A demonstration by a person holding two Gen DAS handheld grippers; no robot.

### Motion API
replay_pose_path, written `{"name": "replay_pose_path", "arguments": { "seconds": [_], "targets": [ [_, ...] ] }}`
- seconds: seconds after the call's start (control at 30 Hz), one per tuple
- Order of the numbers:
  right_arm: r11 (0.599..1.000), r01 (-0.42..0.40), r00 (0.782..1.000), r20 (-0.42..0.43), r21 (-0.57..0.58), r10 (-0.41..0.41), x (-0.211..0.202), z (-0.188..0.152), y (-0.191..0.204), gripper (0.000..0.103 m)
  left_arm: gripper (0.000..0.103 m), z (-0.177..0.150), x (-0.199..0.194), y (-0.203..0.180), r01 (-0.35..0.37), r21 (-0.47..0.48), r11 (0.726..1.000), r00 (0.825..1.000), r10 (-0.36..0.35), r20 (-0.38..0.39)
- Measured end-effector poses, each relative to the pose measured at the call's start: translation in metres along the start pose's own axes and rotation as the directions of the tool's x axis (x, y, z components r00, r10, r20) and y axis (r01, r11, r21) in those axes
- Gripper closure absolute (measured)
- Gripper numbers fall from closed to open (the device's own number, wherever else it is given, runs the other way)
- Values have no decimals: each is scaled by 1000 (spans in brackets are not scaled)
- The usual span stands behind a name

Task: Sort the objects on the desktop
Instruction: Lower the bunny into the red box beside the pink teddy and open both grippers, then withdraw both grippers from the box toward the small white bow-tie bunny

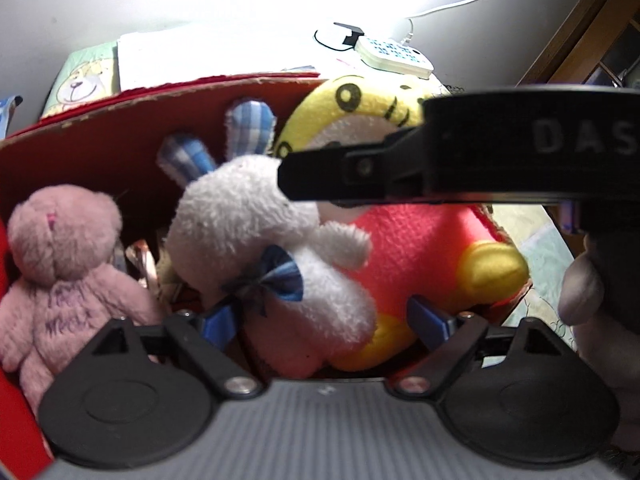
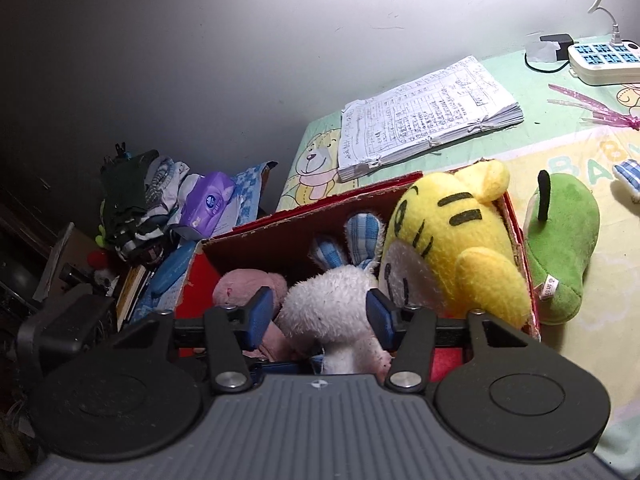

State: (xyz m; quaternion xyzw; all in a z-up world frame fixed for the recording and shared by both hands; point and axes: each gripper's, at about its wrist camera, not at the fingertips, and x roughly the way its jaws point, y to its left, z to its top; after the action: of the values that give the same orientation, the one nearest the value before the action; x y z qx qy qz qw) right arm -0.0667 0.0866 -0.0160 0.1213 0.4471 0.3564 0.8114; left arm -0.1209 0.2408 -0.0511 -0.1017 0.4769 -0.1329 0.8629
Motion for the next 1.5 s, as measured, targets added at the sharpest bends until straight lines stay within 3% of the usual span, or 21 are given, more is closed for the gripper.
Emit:
{"name": "replay_pose_path", "arguments": {
  "seconds": [0.17, 0.47, 0.8, 1.5],
  "targets": [
    [997, -18, 999, -29, 69, 20, 7, -5, -12, 68, 13, 0, 5, -2, -3, 4, 1000, 1000, 3, 1],
    [998, 31, 999, -29, 50, -30, 8, -7, -14, 78, 13, -8, -15, 1, -24, -9, 1000, 1000, 24, 19],
    [998, 6, 1000, -2, 59, -5, 3, -7, -17, 77, 13, -3, -17, 7, -9, -26, 1000, 999, 9, 31],
    [998, 33, 999, 14, 45, -34, -1, -13, -18, 77, 8, 0, -13, 7, -157, -27, 987, 988, 157, -1]
  ]
}}
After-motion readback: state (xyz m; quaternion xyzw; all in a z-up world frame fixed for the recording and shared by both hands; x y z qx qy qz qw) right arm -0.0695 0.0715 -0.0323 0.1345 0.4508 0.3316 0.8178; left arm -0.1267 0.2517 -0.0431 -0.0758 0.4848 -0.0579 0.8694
